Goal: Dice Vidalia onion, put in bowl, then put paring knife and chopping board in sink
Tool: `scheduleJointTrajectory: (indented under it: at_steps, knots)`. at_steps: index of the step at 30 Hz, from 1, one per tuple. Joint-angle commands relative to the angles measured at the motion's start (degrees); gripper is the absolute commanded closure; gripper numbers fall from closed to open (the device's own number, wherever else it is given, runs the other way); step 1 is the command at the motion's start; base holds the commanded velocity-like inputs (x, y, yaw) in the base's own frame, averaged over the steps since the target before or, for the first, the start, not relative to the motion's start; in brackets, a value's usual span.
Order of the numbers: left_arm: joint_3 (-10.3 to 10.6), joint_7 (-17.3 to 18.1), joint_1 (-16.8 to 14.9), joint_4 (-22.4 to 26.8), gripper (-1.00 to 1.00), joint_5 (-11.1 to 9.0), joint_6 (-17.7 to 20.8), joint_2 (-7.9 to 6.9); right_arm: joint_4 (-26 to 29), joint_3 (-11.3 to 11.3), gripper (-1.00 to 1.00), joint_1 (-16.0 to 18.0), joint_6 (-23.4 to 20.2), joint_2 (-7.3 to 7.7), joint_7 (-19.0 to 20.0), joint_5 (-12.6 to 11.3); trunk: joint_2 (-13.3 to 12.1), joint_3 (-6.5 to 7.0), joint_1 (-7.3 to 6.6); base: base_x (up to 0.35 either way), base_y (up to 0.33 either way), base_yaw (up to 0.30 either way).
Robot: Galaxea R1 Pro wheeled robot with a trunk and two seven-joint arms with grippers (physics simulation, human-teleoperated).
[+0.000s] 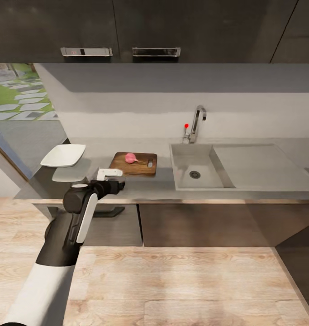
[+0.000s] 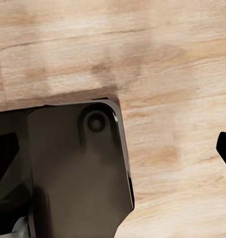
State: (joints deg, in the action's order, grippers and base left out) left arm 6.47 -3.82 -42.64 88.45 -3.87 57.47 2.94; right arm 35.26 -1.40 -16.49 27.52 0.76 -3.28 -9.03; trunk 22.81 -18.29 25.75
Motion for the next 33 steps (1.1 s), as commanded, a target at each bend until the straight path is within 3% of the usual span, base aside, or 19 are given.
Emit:
scheduleJointTrajectory:
  at_steps: [1,6,8,13,17,22,23,26,27,28,33]
  knots:
    - [0.03,-0.40,0.48,0.14,-1.00,-0.44,0.17,-0.59,0.12,-0.16,-1.00,-0.03,0.08,0.03,-0.12,-0.37,0.11,-0.09,0.04,0.000,0.000,0.000]
    - [0.09,-0.33,2.97,0.26,-1.00,-0.44,-1.88,-2.94,0.16,-0.16,-1.00,-0.03,0.08,0.05,-0.12,-0.37,0.11,-0.09,0.04,0.000,0.000,0.000]
    - [0.11,-0.31,4.88,0.30,-1.00,-0.48,-5.21,-3.35,0.16,-0.12,-1.00,-0.03,0.08,0.04,-0.11,-0.37,0.11,-0.09,0.04,0.000,0.000,0.000]
    - [0.15,-0.26,9.10,0.32,-1.00,-0.48,-8.74,-3.55,0.19,-0.11,-1.00,-0.03,0.08,0.05,-0.14,-0.37,0.11,-0.09,0.04,0.000,0.000,0.000]
    - [0.20,-0.29,13.30,0.32,-1.00,-0.48,-14.47,-3.72,0.24,-0.09,-1.00,-0.03,0.08,0.04,-0.14,-0.37,0.11,-0.09,0.04,0.000,0.000,0.000]
    - [0.21,-0.29,17.28,0.32,-1.00,-0.46,-17.55,-3.86,0.25,-0.09,-1.00,-0.03,0.08,0.10,-0.14,-0.37,0.11,-0.09,0.04,0.000,0.000,0.000]
    - [0.26,-0.30,20.28,0.32,-1.00,-0.47,-21.93,-4.33,0.25,-0.09,-1.00,-0.03,0.08,0.11,-0.14,-0.37,0.11,-0.09,0.04,0.000,0.000,0.000]
    - [0.51,-0.31,23.11,0.32,-1.00,-0.49,-25.78,-5.68,0.41,-0.09,-1.00,-0.03,0.08,0.12,-0.14,-0.37,0.11,-0.09,0.04,0.000,0.000,0.000]
    - [1.11,-0.31,24.12,0.32,-1.00,-0.47,-26.82,-6.25,0.53,-0.09,-1.00,-0.03,0.08,0.12,-0.14,-0.37,0.11,-0.09,0.04,0.000,0.000,0.000]
    - [3.02,-0.35,25.44,0.32,-1.00,-0.46,-28.54,-7.17,0.67,-0.09,-1.00,-0.03,0.04,0.12,-0.14,-0.37,0.11,-0.09,0.04,0.000,0.000,0.000]
    - [8.05,-0.76,27.26,0.40,-1.00,-0.54,-33.95,-10.79,0.84,-0.09,-1.00,-0.03,0.00,0.12,-0.14,-0.37,0.11,-0.09,0.04,0.000,0.000,0.000]
